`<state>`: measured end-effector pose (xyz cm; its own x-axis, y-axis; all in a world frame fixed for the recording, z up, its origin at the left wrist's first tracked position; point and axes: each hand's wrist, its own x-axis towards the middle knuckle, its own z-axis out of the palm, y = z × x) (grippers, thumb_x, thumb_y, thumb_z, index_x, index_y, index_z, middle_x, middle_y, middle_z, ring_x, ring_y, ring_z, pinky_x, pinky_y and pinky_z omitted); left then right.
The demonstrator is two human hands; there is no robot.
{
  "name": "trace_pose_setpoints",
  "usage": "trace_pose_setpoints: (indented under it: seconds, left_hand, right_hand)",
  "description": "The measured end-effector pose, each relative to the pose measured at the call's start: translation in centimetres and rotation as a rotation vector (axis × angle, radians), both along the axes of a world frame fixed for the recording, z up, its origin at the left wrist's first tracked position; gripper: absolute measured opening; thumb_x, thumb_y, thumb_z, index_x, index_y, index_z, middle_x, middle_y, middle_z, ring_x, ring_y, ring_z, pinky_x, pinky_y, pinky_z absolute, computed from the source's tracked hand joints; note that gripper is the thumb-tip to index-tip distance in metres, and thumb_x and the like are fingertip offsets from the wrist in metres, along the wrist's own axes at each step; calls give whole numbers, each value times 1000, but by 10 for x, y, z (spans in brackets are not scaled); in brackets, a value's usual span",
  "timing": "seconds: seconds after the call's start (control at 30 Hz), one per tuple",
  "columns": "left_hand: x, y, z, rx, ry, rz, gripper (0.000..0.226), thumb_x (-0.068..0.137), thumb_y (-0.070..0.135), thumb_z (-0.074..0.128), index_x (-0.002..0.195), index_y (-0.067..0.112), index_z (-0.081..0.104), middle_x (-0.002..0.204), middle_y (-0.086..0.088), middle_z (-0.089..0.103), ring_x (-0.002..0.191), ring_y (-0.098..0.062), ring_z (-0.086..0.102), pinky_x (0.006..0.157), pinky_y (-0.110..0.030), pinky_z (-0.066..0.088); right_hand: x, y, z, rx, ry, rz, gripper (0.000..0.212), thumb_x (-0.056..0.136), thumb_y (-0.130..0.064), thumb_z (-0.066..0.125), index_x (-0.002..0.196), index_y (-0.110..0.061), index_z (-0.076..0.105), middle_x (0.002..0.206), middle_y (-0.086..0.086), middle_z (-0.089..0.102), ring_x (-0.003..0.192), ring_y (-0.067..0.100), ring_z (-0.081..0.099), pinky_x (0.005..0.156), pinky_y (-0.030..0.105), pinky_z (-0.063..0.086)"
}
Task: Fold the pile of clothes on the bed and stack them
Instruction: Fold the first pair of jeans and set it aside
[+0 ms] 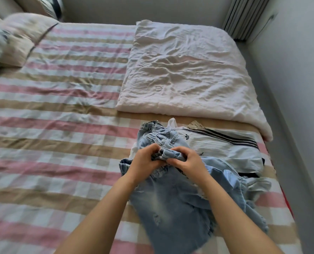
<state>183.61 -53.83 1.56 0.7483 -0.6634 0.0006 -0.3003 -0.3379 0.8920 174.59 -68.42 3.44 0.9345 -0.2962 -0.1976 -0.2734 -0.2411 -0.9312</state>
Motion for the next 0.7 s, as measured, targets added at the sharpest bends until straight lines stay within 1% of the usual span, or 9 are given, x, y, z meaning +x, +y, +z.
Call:
trace_pose_setpoints:
  seconds: [0.07,0.2,0.27,0.3,0.37,0.47,0.53,0.6,0.7]
  left_hand:
    - [-18,8,29,-33,-10,-2,32,64,0,79,76,19,56,68,12,55,60,1,47,59,-17,40]
    - [-56,36,82,-25,-12,-47,28,63,14,79,83,12,61,76,5,63,69,-8,56,65,-24,47]
    - [-70,57,102,116,-78,-92,38,63,20,78,96,8,64,89,-4,68,84,-22,63,75,-35,50]
    - [-77,69,110,208,-162,-89,40,63,23,77,99,9,65,92,-5,69,87,-25,63,77,-36,49]
    - [-89,93,125,359,-297,-13,35,63,28,74,94,15,66,89,-5,69,86,-26,63,74,-30,44]
    - [-99,125,146,469,-298,121,25,69,23,70,91,13,64,88,-9,68,85,-31,60,69,-35,46]
    - [-101,148,161,461,-277,150,18,72,18,69,85,8,63,84,-11,66,81,-30,59,68,-36,48]
    - [-102,170,175,367,-249,169,11,71,12,72,76,9,63,74,-8,63,73,-25,58,61,-32,43]
    - [-103,207,197,204,-147,249,21,68,3,74,78,17,62,71,2,61,68,-15,57,59,-22,42]
  right_hand:
    - [-16,7,31,54,-35,23,20,73,-5,76,83,-18,64,69,-8,60,57,-6,51,57,9,40]
    - [-54,23,90,48,-99,60,21,73,-4,75,78,-18,60,66,-8,58,56,-4,50,57,12,41]
    - [-73,30,117,47,-124,73,22,75,-2,73,78,-20,60,67,-8,59,59,-3,51,60,14,42]
    - [-83,33,130,57,-134,86,22,76,-1,72,78,-19,60,68,-8,60,61,-2,53,62,15,43]
    - [-100,40,152,64,-157,118,21,77,0,70,79,-19,61,69,-9,60,63,-1,54,62,15,44]
    - [-117,54,176,52,-198,128,16,80,-2,68,82,-16,61,70,-8,60,63,-1,54,61,13,43]
    - [-125,65,185,50,-226,90,11,82,-3,67,87,-11,62,73,-4,60,63,-1,55,62,12,43]
    - [-130,77,192,42,-234,42,11,83,-4,66,91,-5,60,76,0,60,67,5,56,63,16,45]
    - [-131,98,200,-3,-219,14,17,80,2,67,92,-3,56,78,8,57,71,15,53,67,26,46]
